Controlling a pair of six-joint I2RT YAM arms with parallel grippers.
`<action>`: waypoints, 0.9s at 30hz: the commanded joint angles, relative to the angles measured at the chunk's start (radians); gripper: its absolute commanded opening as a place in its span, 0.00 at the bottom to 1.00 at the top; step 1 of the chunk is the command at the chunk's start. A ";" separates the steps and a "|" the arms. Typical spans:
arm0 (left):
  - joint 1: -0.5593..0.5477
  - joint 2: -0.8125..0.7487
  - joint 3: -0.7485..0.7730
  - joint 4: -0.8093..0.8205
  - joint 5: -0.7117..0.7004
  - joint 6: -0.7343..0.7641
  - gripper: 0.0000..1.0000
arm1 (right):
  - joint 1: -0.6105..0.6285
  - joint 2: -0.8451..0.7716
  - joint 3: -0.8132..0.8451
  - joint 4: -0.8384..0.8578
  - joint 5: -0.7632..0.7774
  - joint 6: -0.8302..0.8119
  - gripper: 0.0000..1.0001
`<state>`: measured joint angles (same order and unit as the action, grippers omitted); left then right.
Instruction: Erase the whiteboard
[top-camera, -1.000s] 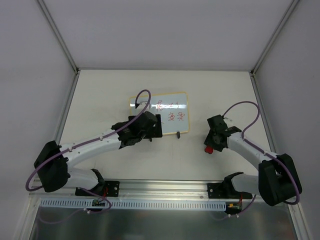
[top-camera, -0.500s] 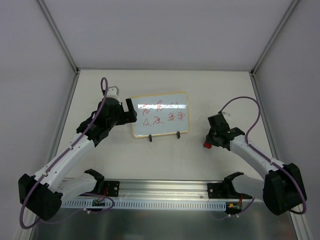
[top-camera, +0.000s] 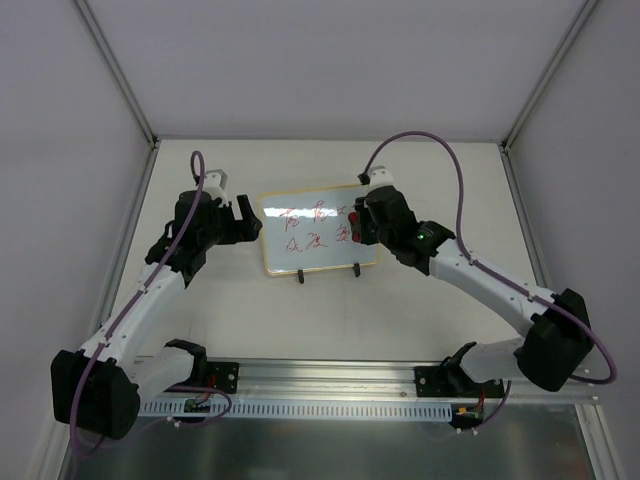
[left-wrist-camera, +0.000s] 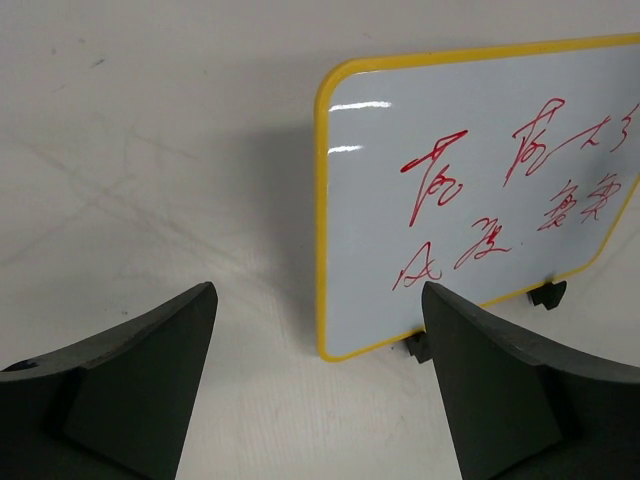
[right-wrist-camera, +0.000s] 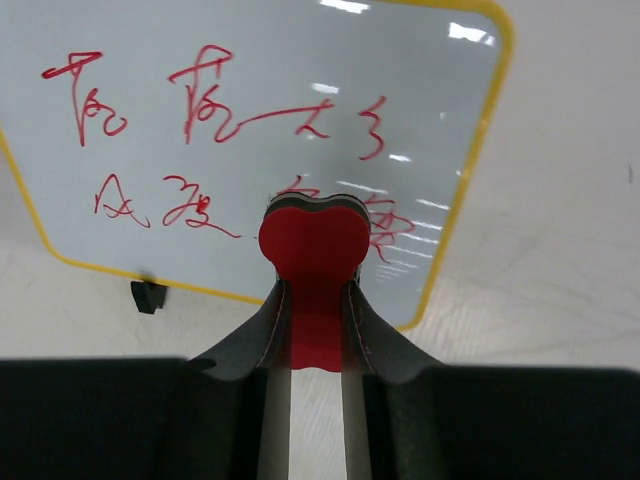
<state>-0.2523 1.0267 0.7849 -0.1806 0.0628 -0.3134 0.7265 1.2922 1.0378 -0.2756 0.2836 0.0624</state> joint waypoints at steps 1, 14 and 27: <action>0.010 0.027 0.005 0.102 0.069 0.034 0.84 | 0.039 0.108 0.089 0.082 -0.015 -0.127 0.02; 0.133 0.232 0.112 0.256 0.278 0.215 0.70 | 0.096 0.240 0.162 0.187 -0.009 -0.164 0.00; 0.153 0.452 0.275 0.289 0.374 0.194 0.63 | 0.102 0.351 0.234 0.185 0.175 -0.113 0.00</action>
<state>-0.1093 1.4548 1.0100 0.0494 0.3687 -0.1280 0.8238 1.6245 1.2152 -0.1257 0.3618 -0.0780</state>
